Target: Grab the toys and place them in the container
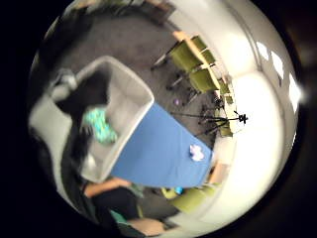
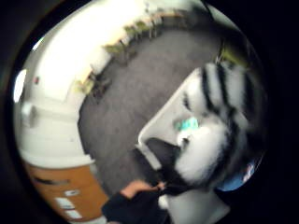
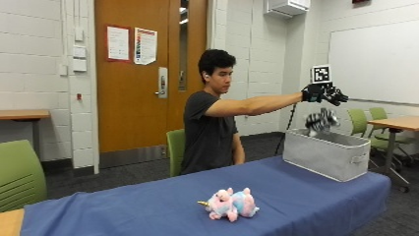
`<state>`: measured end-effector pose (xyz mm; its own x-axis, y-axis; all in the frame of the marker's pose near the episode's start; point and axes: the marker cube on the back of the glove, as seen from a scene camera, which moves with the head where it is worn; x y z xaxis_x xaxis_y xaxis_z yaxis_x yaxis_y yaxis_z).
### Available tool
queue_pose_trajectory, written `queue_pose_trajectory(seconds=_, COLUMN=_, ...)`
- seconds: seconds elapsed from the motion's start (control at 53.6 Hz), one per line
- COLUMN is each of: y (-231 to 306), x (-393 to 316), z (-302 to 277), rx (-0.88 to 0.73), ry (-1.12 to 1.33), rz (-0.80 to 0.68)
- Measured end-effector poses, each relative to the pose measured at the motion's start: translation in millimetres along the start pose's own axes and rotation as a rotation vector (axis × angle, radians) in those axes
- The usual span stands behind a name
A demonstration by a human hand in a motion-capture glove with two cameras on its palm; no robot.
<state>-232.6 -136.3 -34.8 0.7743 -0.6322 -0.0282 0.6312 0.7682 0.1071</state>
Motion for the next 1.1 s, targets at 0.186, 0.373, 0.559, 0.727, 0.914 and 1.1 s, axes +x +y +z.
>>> queue_pose_trajectory(seconds=0.186, y=4.1, x=-21.2, z=-8.1, rx=-0.001, ry=0.087, rz=0.114)
queue_pose_trajectory(seconds=0.373, y=43.1, x=-13.7, z=-35.0, rx=0.027, ry=0.064, rz=0.261)
queue_pose_trajectory(seconds=0.559, y=128.0, x=62.5, z=-52.5, rx=0.021, ry=0.069, rz=0.280)
queue_pose_trajectory(seconds=0.727, y=226.4, x=140.9, z=-72.1, rx=0.052, ry=0.043, rz=0.342)
queue_pose_trajectory(seconds=0.914, y=288.1, x=224.2, z=-69.3, rx=0.058, ry=0.137, rz=0.639)
queue_pose_trajectory(seconds=1.1, y=328.3, x=286.6, z=-26.8, rx=0.021, ry=0.154, rz=0.705)
